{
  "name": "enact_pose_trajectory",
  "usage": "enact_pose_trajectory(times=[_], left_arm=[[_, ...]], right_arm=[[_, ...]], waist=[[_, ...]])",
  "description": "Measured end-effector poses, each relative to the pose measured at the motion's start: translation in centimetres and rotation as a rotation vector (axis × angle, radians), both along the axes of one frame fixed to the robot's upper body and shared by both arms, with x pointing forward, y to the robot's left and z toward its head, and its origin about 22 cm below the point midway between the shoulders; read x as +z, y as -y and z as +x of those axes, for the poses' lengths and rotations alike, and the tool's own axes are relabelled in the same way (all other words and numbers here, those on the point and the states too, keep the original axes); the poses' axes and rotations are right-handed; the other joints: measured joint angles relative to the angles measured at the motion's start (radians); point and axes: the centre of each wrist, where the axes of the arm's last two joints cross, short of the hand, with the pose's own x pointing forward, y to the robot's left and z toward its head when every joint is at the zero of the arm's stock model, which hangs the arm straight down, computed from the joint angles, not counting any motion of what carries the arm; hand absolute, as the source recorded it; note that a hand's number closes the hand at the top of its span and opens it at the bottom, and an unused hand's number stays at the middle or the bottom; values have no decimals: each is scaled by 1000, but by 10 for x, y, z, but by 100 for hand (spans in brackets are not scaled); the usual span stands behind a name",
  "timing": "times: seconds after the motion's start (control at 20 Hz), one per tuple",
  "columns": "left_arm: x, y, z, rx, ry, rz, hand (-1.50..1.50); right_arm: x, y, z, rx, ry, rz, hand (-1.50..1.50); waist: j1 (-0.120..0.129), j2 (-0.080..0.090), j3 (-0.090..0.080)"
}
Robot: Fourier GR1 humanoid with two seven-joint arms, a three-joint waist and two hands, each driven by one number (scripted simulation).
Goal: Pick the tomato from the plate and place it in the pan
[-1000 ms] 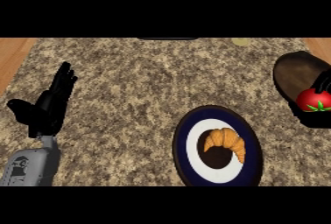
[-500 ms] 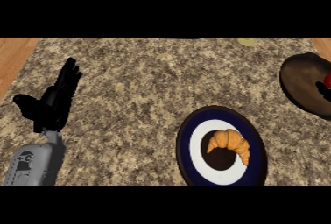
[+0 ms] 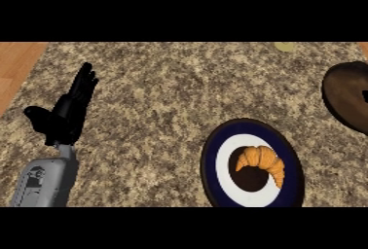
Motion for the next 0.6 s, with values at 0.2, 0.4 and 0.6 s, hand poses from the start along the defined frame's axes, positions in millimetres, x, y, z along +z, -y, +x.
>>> enact_pose_trajectory(times=[0.2,0.4,0.6], left_arm=[[1,0,1,-9,1,-3,0],[3,2,1,-20,6,-6,0],[7,3,3,-20,11,-7,0]], right_arm=[[-13,3,0,6,-35,79,-150],[-31,0,-1,52,-169,219,-150],[-34,3,-3,110,-224,300,-150]], waist=[[10,4,1],[22,7,2],[22,9,4]])
